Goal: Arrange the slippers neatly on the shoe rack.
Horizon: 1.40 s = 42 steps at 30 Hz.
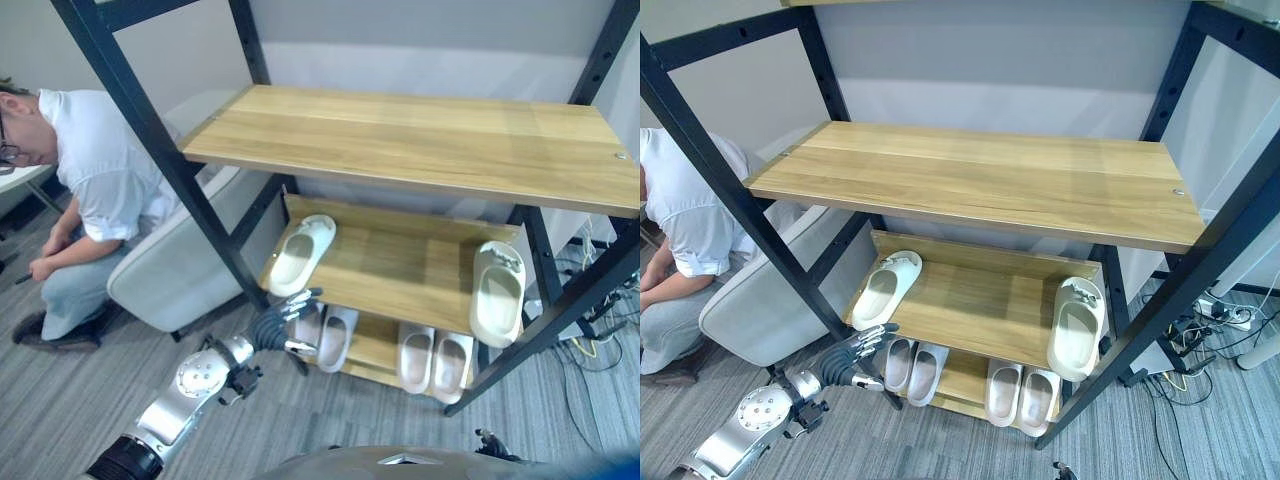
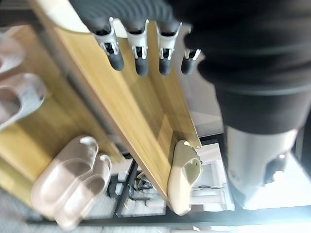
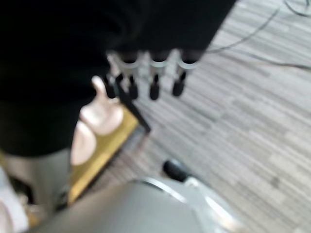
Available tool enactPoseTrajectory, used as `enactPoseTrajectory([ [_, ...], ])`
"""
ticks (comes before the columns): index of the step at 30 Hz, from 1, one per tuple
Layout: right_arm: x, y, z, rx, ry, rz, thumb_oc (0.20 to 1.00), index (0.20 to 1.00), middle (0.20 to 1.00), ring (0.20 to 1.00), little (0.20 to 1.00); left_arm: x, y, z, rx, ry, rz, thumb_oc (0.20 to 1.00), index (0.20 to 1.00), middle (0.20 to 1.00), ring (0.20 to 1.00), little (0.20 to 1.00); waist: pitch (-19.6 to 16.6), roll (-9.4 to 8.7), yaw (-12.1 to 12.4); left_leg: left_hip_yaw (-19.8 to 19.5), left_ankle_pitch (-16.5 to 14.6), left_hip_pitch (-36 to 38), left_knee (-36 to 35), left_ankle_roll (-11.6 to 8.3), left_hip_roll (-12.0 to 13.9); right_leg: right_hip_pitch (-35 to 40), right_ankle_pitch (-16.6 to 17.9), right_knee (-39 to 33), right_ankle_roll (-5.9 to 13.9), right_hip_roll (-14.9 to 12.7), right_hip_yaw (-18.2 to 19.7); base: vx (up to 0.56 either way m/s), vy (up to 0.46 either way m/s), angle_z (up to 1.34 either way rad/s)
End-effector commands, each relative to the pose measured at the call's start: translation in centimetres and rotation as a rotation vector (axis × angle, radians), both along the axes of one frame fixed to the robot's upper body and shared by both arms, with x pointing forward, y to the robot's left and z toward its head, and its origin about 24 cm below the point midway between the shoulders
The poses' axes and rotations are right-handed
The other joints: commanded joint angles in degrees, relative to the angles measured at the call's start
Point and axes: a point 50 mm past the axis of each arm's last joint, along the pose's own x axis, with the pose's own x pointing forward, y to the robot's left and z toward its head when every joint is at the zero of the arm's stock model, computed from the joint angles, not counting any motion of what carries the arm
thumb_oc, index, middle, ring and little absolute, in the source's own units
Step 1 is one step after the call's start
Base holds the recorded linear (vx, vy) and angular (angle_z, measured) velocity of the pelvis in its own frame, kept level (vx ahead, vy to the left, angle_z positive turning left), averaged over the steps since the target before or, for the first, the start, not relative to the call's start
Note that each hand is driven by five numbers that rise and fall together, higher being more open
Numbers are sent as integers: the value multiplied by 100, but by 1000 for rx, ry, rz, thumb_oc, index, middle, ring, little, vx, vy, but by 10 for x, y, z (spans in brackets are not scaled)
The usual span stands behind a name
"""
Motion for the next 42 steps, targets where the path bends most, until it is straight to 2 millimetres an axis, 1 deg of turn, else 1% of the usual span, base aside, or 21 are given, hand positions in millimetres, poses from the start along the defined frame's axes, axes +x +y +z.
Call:
enactPoseTrajectory([
  [1, -12, 8, -3, 13, 16, 1, 1000, 1000, 1000, 1000, 1000, 27, -19, 34, 13, -276, -18, 1000, 1000, 1000, 1000, 1000, -46, 123, -66, 473, -127, -229, 117, -123, 42, -275, -715, 864, 248, 106, 164, 0, 0, 0],
  [5, -21, 12, -4, 17, 23, -27, 1000, 1000, 1000, 1000, 1000, 37, -26, 32, -1, -314, 43, 1000, 1000, 1000, 1000, 1000, -51, 92, -129, 501, -150, -208, 121, -107, 44, -276, -701, 851, 248, 114, 220, 10, -30, -7],
  [8, -24, 11, -4, 14, 23, -58, 1000, 1000, 1000, 1000, 1000, 45, -31, 30, -8, -330, 84, 1000, 1000, 1000, 1000, 1000, -46, 77, -164, 528, -169, -188, 126, -97, 57, -265, -699, 843, 251, 121, 254, 21, -35, -12],
  [9, -26, 11, -5, 6, 23, -80, 1000, 1000, 1000, 1000, 1000, 52, -35, 28, 10, -345, 113, 1000, 1000, 1000, 1000, 1000, -37, 62, -205, 546, -186, -178, 133, -88, 66, -277, -696, 842, 253, 120, 282, 25, -40, -14],
  [10, -27, 11, -4, 4, 21, -89, 1000, 1000, 1000, 1000, 1000, 55, -37, 27, 30, -357, 121, 1000, 1000, 1000, 1000, 1000, -28, 65, -226, 558, -192, -176, 135, -84, 71, -282, -692, 843, 254, 124, 305, 17, -29, -12],
  [12, -28, 10, -4, 2, 18, -97, 1000, 1000, 1000, 1000, 1000, 57, -38, 26, 43, -365, 128, 1000, 1000, 1000, 1000, 1000, -20, 66, -240, 571, -198, -177, 137, -81, 76, -290, -688, 839, 255, 126, 323, 12, -19, -7],
  [14, -30, 10, -4, -9, 9, -116, 1000, 1000, 1000, 1000, 1000, 64, -43, 23, 86, -391, 157, 1000, 1000, 1000, 1000, 1000, -4, 78, -298, 625, -213, -170, 136, -76, 85, -317, -663, 810, 269, 128, 385, 23, -24, -11],
  [18, -30, 10, -4, -14, 7, -118, 1000, 1000, 1000, 1000, 1000, 66, -45, 21, 95, -396, 162, 1000, 1000, 1000, 1000, 1000, -4, 86, -304, 640, -218, -171, 135, -74, 86, -324, -655, 802, 271, 130, 411, 6, -8, -14],
  [19, -33, 10, -4, -27, 5, -110, 1000, 1000, 1000, 1000, 1000, 74, -50, 20, 162, -430, 154, 1000, 1000, 1000, 1000, 1000, -6, 106, -365, 693, -227, -188, 130, -73, 93, -364, -615, 765, 288, 133, 477, 0, 0, 0],
  [21, -36, 9, -4, -43, 5, -102, 1000, 1000, 1000, 1000, 1000, 81, -53, 20, 213, -463, 158, 1000, 1000, 1000, 1000, 1000, -3, 132, -422, 753, -239, -200, 123, -79, 116, -397, -573, 710, 303, 136, 527, 25, -20, -14],
  [25, -40, 9, -4, -56, 12, -104, 1000, 1000, 1000, 1000, 1000, 90, -56, 20, 256, -487, 164, 1000, 1000, 1000, 1000, 1000, -16, 152, -462, 823, -252, -198, 112, -86, 125, -420, -522, 644, 316, 142, 594, 9, -8, -24],
  [28, -42, 8, -4, -71, 10, -101, 1000, 1000, 1000, 1000, 1000, 98, -58, 25, 299, -533, 170, 1000, 1000, 1000, 1000, 1000, -24, 163, -502, 864, -266, -194, 102, -90, 133, -432, -489, 602, 330, 155, 640, 13, -13, -11],
  [29, -41, 7, -4, -81, 7, -98, 1000, 1000, 1000, 1000, 1000, 103, -58, 28, 332, -562, 176, 1000, 1000, 1000, 1000, 1000, -17, 177, -524, 895, -273, -195, 100, -90, 139, -451, -473, 582, 337, 161, 680, 0, 0, 0],
  [34, -42, 5, -3, -97, 4, -96, 1000, 1000, 1000, 1000, 1000, 114, -59, 34, 418, -630, 170, 1000, 1000, 1000, 1000, 1000, -3, 209, -572, 954, -279, -207, 97, -93, 151, -502, -445, 562, 351, 162, 737, 10, 3, -11],
  [35, -42, 6, -3, -101, 1, -95, 1000, 1000, 1000, 1000, 1000, 118, -55, 35, 476, -655, 175, 1000, 1000, 1000, 1000, 1000, 8, 220, -579, 982, -286, -218, 92, -94, 153, -528, -425, 545, 365, 162, 768, 18, 6, -16],
  [36, -42, 6, -3, -101, 0, -95, 1000, 1000, 1000, 1000, 1000, 118, -55, 35, 476, -656, 175, 1000, 1000, 1000, 1000, 1000, 9, 219, -576, 985, -287, -218, 93, -94, 153, -529, -425, 545, 365, 163, 770, 7, 8, -14],
  [37, -42, 4, -3, -109, -3, -91, 1000, 1000, 1000, 1000, 1000, 124, -48, 34, 557, -670, 184, 1000, 1000, 1000, 1000, 1000, 18, 229, -584, 1006, -289, -235, 86, -96, 160, -576, -400, 544, 381, 161, 789, -3, 3, -9],
  [38, -42, 5, -3, -108, -3, -91, 1000, 1000, 1000, 1000, 1000, 125, -48, 34, 557, -671, 183, 1000, 1000, 1000, 1000, 1000, 18, 229, -580, 1008, -289, -238, 87, -96, 160, -580, -400, 545, 381, 162, 791, 3, 8, -8],
  [39, -40, 4, -3, -112, -9, -84, 1000, 1000, 1000, 1000, 1000, 128, -44, 35, 610, -687, 180, 1000, 1000, 1000, 1000, 1000, 23, 227, -582, 1022, -289, -261, 82, -96, 159, -605, -382, 529, 386, 163, 811, 5, 5, -5],
  [40, -40, 4, -3, -112, -9, -84, 1000, 1000, 1000, 1000, 1000, 128, -44, 35, 610, -688, 180, 1000, 1000, 1000, 1000, 1000, 23, 226, -579, 1024, -289, -263, 83, -96, 159, -608, -382, 530, 386, 163, 813, 4, 7, -4],
  [42, -37, 5, -3, -115, -21, -79, 1000, 1000, 1000, 1000, 1000, 133, -39, 40, 650, -720, 193, 1000, 1000, 1000, 1000, 1000, 51, 223, -569, 1029, -286, -304, 84, -95, 155, -663, -371, 536, 393, 168, 820, -9, 5, -10],
])
